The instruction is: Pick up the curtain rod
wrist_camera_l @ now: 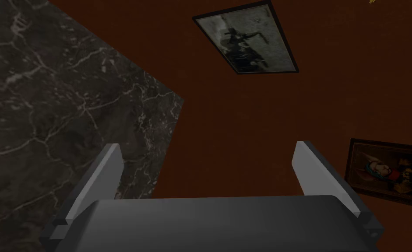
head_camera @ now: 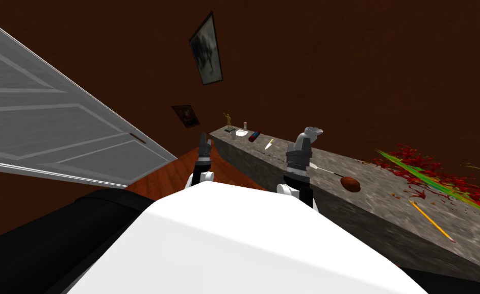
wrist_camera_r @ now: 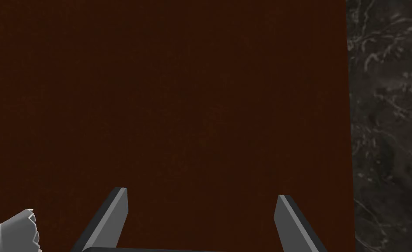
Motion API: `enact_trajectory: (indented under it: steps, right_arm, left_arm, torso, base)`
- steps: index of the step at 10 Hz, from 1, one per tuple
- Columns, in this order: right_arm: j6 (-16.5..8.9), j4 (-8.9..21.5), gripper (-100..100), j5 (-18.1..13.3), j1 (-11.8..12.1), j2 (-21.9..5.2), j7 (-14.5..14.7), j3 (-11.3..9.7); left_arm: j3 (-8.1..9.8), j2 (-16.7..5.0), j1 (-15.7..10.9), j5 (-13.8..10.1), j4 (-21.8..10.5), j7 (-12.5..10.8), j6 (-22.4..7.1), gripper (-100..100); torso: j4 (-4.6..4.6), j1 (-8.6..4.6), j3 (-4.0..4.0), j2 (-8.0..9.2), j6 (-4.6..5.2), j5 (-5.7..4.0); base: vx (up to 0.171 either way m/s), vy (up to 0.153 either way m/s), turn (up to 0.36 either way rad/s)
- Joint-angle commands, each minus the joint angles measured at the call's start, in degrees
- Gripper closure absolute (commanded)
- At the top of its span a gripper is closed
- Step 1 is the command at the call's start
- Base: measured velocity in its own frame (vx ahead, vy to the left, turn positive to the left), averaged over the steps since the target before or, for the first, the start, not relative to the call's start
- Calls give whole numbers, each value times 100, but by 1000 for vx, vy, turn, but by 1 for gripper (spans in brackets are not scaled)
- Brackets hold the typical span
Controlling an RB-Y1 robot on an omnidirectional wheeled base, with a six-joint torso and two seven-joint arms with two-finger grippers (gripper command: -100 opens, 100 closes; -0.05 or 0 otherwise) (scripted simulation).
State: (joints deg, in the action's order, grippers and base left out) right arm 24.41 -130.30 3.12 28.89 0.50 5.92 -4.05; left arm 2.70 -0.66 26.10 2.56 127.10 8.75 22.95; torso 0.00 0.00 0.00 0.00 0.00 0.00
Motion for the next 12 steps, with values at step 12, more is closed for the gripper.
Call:
enact_trajectory:
  steps: [12]
  right_arm:
    - [584,769,-100,-537,94,-1855,165,58]
  left_arm:
    - [-1,1,0,0,0,0,0,0]
  torso:
    - [-1,39,-3,-5,0,8]
  base:
    - [10,90,-36]
